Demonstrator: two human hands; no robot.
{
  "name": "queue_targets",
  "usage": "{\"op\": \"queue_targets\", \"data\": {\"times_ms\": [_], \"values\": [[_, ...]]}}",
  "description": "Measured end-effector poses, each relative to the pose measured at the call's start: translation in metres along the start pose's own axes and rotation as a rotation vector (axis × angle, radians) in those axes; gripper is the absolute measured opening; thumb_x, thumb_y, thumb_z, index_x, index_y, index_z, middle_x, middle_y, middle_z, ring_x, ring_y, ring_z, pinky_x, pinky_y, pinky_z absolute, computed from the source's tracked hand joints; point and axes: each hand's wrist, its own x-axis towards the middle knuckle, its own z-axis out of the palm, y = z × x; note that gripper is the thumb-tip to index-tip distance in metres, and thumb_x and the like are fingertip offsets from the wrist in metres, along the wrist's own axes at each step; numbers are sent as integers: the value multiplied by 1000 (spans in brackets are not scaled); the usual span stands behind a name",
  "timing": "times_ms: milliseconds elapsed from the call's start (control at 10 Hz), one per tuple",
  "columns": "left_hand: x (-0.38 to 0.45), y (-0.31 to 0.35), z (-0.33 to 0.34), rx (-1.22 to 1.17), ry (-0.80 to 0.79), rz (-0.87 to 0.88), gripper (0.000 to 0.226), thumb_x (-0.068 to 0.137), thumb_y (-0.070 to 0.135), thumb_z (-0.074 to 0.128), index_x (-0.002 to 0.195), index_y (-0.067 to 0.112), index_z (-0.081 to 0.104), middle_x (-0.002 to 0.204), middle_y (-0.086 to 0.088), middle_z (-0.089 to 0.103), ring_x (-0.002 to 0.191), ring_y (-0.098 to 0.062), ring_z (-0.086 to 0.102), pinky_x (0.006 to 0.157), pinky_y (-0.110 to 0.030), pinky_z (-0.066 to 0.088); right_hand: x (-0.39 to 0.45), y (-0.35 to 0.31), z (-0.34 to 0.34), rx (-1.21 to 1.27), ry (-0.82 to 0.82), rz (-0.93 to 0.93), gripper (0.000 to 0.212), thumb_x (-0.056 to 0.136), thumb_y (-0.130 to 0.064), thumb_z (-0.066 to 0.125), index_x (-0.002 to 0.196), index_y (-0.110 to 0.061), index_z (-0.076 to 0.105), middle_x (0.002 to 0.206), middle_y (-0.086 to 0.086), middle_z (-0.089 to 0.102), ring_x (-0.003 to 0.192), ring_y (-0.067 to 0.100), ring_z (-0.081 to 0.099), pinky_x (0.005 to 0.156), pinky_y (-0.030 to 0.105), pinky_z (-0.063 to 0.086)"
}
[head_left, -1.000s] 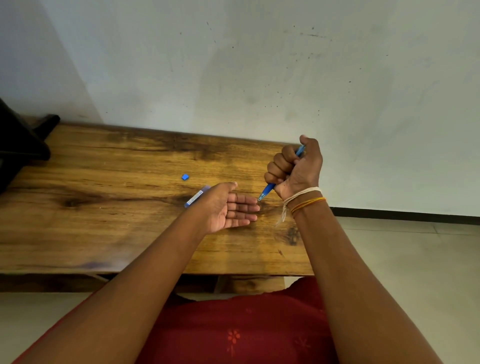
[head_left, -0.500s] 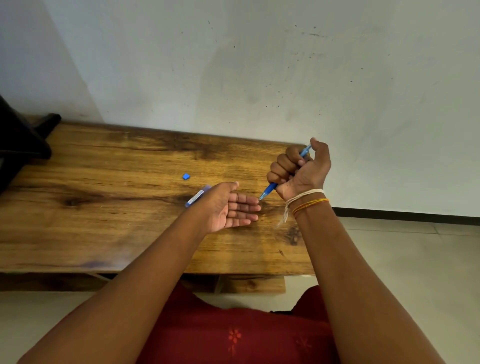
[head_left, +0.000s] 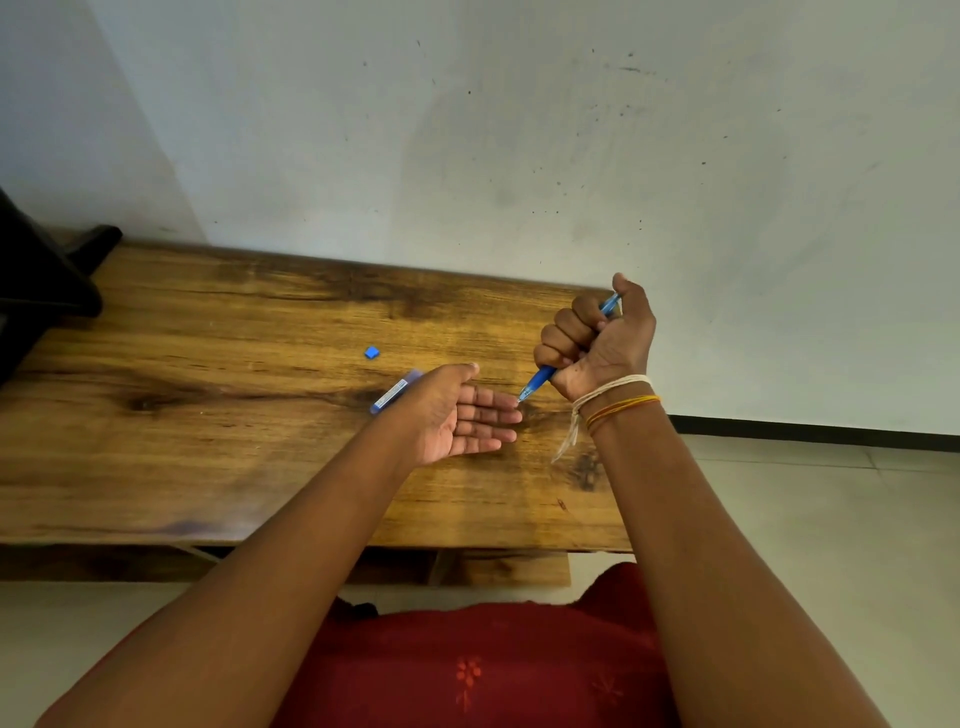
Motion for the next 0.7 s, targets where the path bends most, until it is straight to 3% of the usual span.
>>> {"op": "queue_targets", "data": {"times_ms": [700], "values": [[0, 0, 0, -1, -3, -4, 57, 99, 40, 31, 88, 1, 71, 87, -14, 76, 76, -25, 73, 67, -30, 57, -1, 1, -1, 15, 19, -37, 54, 86, -47, 31, 39, -21, 25, 36, -6, 17, 42, 13, 6, 47, 18, 13]]}}
